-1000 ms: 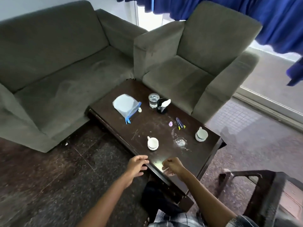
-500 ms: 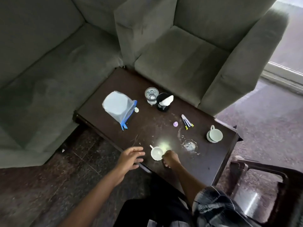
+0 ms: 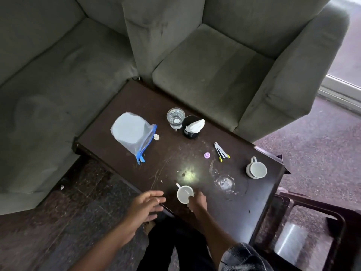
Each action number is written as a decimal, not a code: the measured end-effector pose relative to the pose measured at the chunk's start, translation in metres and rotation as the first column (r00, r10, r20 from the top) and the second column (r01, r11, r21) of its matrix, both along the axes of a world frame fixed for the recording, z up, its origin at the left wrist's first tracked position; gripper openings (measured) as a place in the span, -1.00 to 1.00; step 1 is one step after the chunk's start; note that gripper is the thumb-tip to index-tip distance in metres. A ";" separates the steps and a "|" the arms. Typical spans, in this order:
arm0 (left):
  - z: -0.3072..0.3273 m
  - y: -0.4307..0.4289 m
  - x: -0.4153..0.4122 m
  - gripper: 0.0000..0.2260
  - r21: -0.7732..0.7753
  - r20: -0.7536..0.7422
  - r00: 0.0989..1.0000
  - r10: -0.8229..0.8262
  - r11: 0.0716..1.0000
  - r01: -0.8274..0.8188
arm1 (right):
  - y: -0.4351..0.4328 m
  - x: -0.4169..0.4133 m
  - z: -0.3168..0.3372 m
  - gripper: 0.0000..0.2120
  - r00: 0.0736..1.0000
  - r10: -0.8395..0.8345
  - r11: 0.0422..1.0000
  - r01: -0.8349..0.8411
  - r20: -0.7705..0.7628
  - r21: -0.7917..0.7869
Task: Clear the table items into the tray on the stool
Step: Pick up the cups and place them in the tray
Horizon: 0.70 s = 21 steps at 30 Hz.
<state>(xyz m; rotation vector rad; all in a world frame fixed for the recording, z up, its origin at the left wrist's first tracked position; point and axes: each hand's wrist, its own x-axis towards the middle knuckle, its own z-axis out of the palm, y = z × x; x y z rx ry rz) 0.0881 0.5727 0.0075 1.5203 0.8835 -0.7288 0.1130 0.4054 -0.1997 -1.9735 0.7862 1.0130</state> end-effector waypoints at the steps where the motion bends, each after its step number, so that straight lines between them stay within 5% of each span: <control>1: 0.000 0.000 0.002 -0.80 0.007 0.012 1.000 -0.026 1.000 0.026 | 0.001 0.004 0.017 -0.65 1.000 0.011 1.000 -0.011 0.026 0.002; 7: -0.010 -0.013 0.017 -0.51 0.157 0.132 0.939 -0.319 0.942 0.298 | -0.004 0.023 0.112 -0.85 0.983 -0.003 0.995 -0.016 0.185 0.103; 11: -0.008 -0.029 0.026 -0.21 0.402 0.302 0.691 -0.657 0.745 0.532 | -0.018 0.026 0.161 -0.83 0.970 -0.101 0.979 0.058 0.223 0.193; 15: -0.003 -0.048 0.037 -0.63 0.660 0.254 0.487 -0.836 0.518 0.544 | -0.026 0.030 0.184 -0.82 0.955 -0.191 0.960 0.134 0.225 0.248; 17: -0.003 -0.054 0.043 -0.82 0.735 0.277 0.476 -0.834 0.503 0.454 | -0.030 0.031 0.191 -0.81 0.950 -0.229 0.941 0.161 0.211 0.298; 21: -0.004 -0.055 0.055 -0.79 0.780 0.359 0.418 -0.835 0.514 0.357 | -0.058 0.042 0.185 -0.75 0.957 -0.237 0.908 0.157 0.167 0.388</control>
